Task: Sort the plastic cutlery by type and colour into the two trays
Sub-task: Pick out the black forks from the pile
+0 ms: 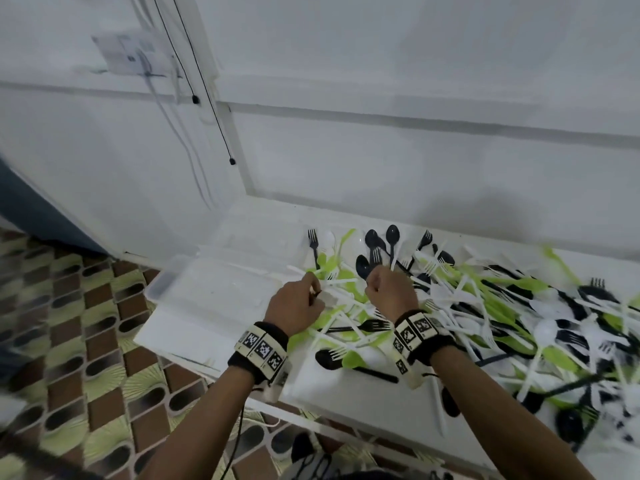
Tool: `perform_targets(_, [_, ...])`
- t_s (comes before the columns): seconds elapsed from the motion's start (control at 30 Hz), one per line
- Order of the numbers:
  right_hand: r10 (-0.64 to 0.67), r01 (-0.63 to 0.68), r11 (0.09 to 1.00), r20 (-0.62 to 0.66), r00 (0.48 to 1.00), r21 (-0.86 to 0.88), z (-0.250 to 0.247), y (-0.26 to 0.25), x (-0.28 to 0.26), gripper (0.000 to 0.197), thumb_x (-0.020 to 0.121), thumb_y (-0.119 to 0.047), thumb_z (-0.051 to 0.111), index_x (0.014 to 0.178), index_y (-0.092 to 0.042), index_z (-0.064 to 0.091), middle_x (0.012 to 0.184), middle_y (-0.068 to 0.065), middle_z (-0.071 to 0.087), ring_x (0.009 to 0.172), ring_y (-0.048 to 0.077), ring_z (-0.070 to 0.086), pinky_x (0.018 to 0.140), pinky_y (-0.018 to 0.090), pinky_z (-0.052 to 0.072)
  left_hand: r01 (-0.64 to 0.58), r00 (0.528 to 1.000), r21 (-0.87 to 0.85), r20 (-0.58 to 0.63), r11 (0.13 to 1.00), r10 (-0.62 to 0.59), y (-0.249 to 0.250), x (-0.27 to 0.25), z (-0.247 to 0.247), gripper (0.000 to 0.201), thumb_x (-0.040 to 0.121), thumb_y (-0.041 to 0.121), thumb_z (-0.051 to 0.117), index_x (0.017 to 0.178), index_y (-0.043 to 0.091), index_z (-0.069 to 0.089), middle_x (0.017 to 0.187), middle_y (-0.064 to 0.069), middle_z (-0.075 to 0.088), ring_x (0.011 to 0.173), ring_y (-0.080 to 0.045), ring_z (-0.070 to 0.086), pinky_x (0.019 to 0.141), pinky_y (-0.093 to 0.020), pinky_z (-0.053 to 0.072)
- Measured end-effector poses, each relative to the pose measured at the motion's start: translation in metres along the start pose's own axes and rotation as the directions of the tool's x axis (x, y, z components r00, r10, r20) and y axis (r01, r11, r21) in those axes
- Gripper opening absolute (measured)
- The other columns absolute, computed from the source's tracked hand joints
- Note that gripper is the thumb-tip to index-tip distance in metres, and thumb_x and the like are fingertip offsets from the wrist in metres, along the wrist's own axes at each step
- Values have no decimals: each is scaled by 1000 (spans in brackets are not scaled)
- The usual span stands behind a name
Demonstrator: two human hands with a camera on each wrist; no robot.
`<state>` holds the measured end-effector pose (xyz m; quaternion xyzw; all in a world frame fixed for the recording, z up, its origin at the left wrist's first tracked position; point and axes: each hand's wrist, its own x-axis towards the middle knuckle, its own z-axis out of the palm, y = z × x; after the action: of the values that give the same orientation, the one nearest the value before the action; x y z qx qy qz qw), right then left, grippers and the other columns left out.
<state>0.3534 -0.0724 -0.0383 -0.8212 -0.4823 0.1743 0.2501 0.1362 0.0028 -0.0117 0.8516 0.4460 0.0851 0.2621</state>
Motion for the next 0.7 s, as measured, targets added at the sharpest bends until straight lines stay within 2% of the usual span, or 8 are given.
perform_targets(0.07, [-37, 36, 990, -4, 999, -137, 2, -7, 0, 6, 92, -19, 65, 90, -13, 65, 95, 5, 62, 89, 25, 60, 71, 36, 51, -24, 998, -113, -64, 993, 17, -1, 0, -17, 8, 86, 19, 64, 86, 26, 61, 65, 9, 61, 65, -11, 56, 63, -29, 44])
perform_targets(0.13, [-103, 97, 985, -32, 994, -146, 4, -21, 7, 7, 91, -18, 64, 88, -12, 64, 94, 6, 60, 88, 27, 58, 70, 36, 47, -58, 991, -192, -127, 980, 34, -4, 2, -31, 12, 85, 13, 65, 78, 22, 70, 68, 9, 67, 63, -5, 58, 64, -21, 43])
perform_targets(0.23, [-171, 169, 983, -24, 985, -75, 11, -47, 30, 7, 90, -15, 62, 89, -10, 66, 91, 7, 63, 84, 26, 59, 71, 37, 48, -66, 995, -324, -91, 944, 39, -15, 4, -50, 10, 86, 14, 72, 80, 22, 76, 76, 10, 73, 72, -2, 66, 71, -13, 48])
perform_targets(0.33, [-244, 245, 969, 36, 969, -15, 26, -71, 61, 5, 85, -12, 65, 88, -11, 68, 90, 10, 67, 87, 32, 63, 78, 42, 52, -72, 997, -390, 11, 918, 82, -29, 4, -60, 13, 82, 15, 79, 83, 27, 76, 69, 13, 65, 72, -7, 65, 72, -21, 51])
perform_targets(0.4, [-296, 303, 951, 106, 949, -62, 40, -83, 81, 10, 84, -10, 65, 94, -10, 69, 95, 13, 67, 94, 37, 61, 83, 43, 50, -86, 996, -418, -9, 905, 91, -37, 4, -61, 19, 79, 9, 74, 85, 27, 77, 63, 16, 55, 68, -4, 59, 71, -24, 50])
perform_targets(0.5, [-318, 353, 919, 200, 927, -175, 60, -95, 106, 23, 86, -10, 62, 109, -8, 64, 114, 14, 61, 110, 36, 51, 95, 44, 45, -104, 993, -475, -94, 874, 67, -44, 4, -60, 29, 79, -3, 66, 92, 21, 75, 62, 16, 50, 76, 5, 63, 73, -12, 43])
perform_targets(0.6, [-215, 288, 925, 282, 935, -247, 69, -101, 122, 32, 90, -15, 59, 120, -8, 54, 121, 14, 56, 117, 37, 49, 95, 49, 47, -130, 991, -606, -112, 785, 77, -44, 3, -60, 30, 84, -13, 58, 103, 10, 67, 61, 14, 41, 103, -8, 73, 79, -11, 44])
perform_targets(0.7, [-129, 259, 883, 327, 936, -392, 71, -100, 126, 46, 92, -28, 61, 131, -11, 45, 126, 12, 56, 119, 37, 50, 93, 49, 48, -146, 989, -692, -110, 707, 96, -39, 4, -60, 23, 94, -9, 54, 109, 8, 55, 59, 7, 54, 89, -21, 77, 71, -23, 46])
